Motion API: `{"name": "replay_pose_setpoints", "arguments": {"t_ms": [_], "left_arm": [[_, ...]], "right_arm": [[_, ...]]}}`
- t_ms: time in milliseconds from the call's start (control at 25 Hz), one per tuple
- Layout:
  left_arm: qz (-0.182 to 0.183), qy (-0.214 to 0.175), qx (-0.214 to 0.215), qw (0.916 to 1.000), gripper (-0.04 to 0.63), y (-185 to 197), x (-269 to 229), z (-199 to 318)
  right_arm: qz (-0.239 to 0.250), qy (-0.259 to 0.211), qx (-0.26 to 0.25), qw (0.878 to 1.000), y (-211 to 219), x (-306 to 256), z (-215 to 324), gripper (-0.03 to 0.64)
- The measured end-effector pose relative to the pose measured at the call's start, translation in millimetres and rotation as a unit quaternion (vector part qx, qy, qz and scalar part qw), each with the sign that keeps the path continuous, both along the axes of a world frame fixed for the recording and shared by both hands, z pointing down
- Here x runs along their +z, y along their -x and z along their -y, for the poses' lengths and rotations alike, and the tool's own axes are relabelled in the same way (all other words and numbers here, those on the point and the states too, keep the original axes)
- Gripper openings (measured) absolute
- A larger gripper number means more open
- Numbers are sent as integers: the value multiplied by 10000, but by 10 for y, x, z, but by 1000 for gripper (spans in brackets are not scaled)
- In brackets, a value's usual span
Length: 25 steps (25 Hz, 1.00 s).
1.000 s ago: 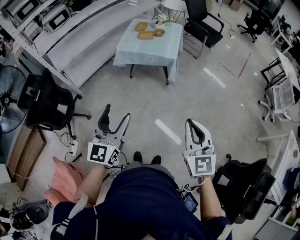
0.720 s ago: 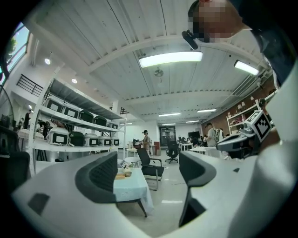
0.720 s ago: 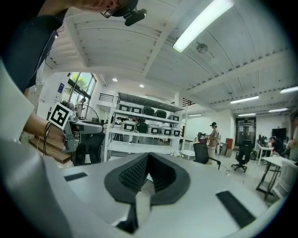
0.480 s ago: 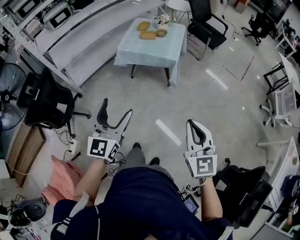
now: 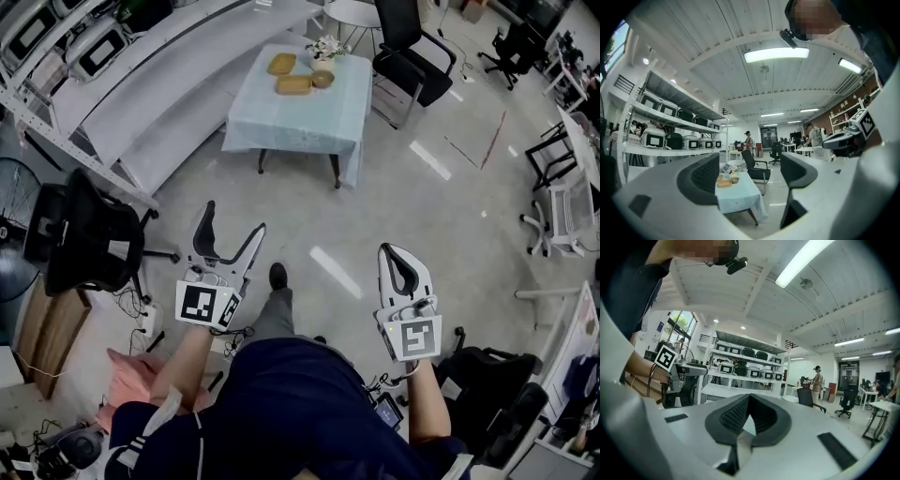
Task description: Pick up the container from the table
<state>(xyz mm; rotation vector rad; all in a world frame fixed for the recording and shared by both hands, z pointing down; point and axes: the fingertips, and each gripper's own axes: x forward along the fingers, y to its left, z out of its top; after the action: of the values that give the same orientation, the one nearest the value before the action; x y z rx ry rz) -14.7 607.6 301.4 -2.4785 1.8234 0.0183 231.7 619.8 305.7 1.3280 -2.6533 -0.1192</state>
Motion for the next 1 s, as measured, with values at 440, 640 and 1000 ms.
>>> {"name": "replay_pose_setpoints", "arguments": {"t_ms": [440, 640, 1000], "left_arm": [[58, 95, 574, 9983, 408, 874, 32, 1727], [73, 115, 644, 9978, 417, 1008, 73, 2365], [75, 199, 550, 9983, 425, 1165, 282, 3715]], "right_arm": [[-293, 78, 455, 9985, 771, 4, 1729, -2], [-425, 189, 556, 9974, 866, 104, 2255, -2], [-262, 121, 400, 9988, 1052, 267, 3503, -2]]}}
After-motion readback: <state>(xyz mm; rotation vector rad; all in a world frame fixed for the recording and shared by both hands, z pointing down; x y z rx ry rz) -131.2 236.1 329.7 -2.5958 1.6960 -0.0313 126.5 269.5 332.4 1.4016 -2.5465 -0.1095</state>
